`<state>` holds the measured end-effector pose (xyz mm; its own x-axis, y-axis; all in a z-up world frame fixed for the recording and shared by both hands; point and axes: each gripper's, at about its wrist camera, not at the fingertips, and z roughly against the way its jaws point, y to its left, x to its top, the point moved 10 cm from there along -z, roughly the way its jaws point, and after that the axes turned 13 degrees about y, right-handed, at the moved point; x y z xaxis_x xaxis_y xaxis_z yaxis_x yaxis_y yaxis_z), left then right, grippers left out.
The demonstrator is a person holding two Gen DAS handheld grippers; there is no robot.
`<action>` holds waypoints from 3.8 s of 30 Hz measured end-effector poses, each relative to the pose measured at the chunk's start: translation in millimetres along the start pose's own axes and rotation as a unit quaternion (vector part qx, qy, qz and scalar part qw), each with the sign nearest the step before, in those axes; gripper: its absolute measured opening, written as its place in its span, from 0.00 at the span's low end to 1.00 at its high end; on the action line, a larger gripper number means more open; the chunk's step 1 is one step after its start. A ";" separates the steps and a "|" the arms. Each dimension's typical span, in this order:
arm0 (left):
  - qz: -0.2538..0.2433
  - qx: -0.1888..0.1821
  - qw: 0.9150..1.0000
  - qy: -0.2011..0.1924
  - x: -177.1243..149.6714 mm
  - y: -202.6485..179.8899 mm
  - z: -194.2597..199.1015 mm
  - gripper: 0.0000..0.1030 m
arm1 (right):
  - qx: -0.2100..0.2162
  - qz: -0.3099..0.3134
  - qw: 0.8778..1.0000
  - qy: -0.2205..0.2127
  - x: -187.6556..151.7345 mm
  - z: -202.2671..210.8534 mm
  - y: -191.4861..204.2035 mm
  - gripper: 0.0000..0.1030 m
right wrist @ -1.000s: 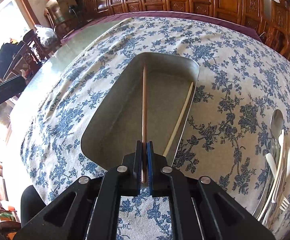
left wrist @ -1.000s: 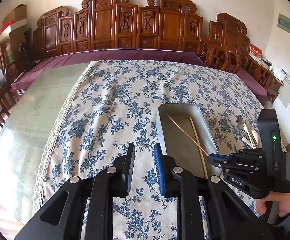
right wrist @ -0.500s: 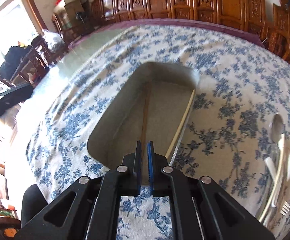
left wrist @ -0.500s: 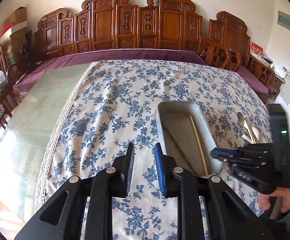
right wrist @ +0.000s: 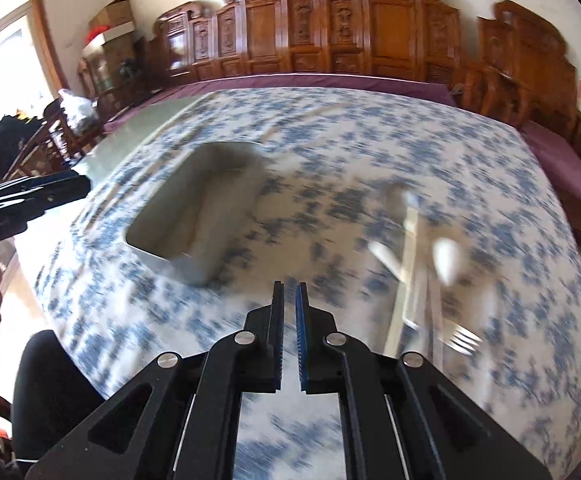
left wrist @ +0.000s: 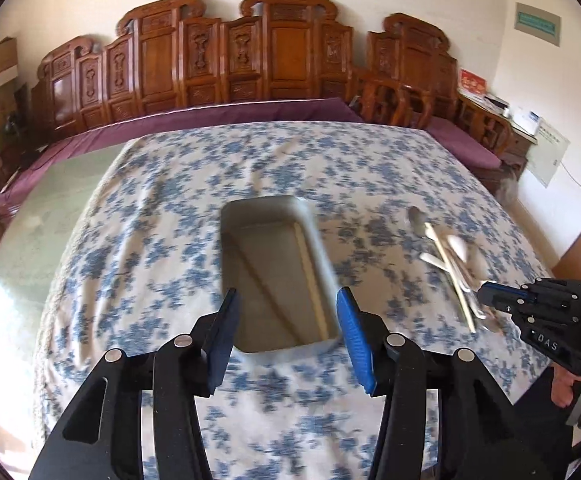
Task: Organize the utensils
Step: 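Lower the held chopstick into the grey tray and open the right tool, then return the right tool to the pile and grasp another wooden chopstick, then grasp a white plastic spoon with the left tool while the right tool holds its chopstick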
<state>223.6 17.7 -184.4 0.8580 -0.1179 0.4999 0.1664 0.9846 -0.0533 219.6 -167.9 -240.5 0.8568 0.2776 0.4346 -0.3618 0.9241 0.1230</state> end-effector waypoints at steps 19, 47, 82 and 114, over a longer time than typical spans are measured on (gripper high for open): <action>-0.043 -0.036 0.998 0.000 -12.9 -82.8 -15.4 0.77 | -0.025 -0.053 0.997 0.050 -47.6 -54.7 -79.6 0.09; -0.049 -0.015 0.999 0.018 -20.4 -82.0 -25.9 0.77 | 0.025 -0.104 0.993 0.048 -38.1 -55.3 -90.2 0.06; -0.087 -0.073 0.986 0.119 21.3 -232.6 -175.2 0.34 | 0.021 -0.174 0.984 -0.004 -91.5 13.3 -192.4 0.06; -0.076 -0.023 0.991 0.109 29.2 -210.1 -165.1 0.02 | 0.023 -0.158 0.987 0.000 -89.8 12.4 -180.6 0.06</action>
<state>293.9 -213.9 -301.3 0.9047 -0.2946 0.3077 0.3197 0.9469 -0.0334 203.5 -362.9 -290.7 0.9294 -0.0219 0.3684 -0.0935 0.9517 0.2925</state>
